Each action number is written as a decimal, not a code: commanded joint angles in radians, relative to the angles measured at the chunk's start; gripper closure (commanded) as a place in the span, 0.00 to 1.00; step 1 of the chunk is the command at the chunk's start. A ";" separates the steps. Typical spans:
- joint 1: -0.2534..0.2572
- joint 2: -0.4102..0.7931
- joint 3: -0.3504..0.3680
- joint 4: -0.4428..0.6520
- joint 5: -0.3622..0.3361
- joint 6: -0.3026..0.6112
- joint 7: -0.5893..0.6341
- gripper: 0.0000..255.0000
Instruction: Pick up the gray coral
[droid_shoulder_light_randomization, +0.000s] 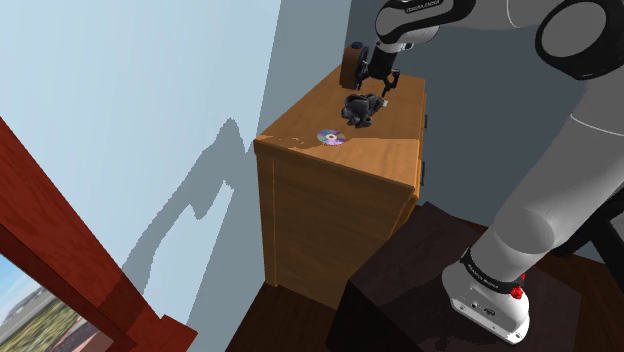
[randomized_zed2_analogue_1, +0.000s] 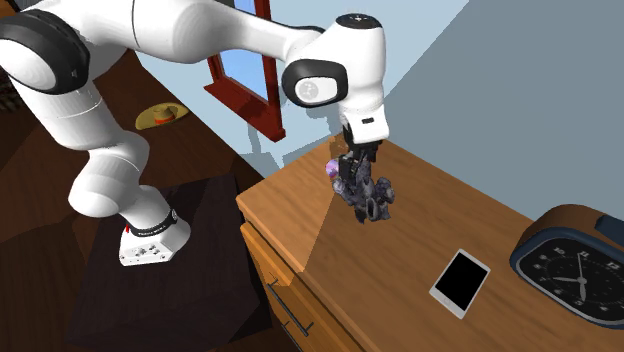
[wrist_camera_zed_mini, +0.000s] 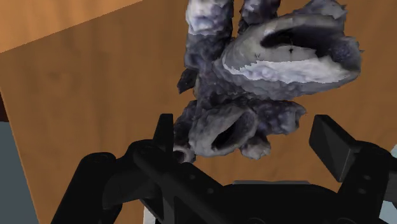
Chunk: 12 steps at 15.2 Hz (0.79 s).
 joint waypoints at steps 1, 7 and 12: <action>-0.013 0.045 -0.015 0.052 0.000 0.009 0.039 0.00; -0.014 0.062 -0.015 -0.007 0.004 0.085 0.037 0.00; -0.014 0.067 -0.015 -0.020 0.005 0.103 0.036 1.00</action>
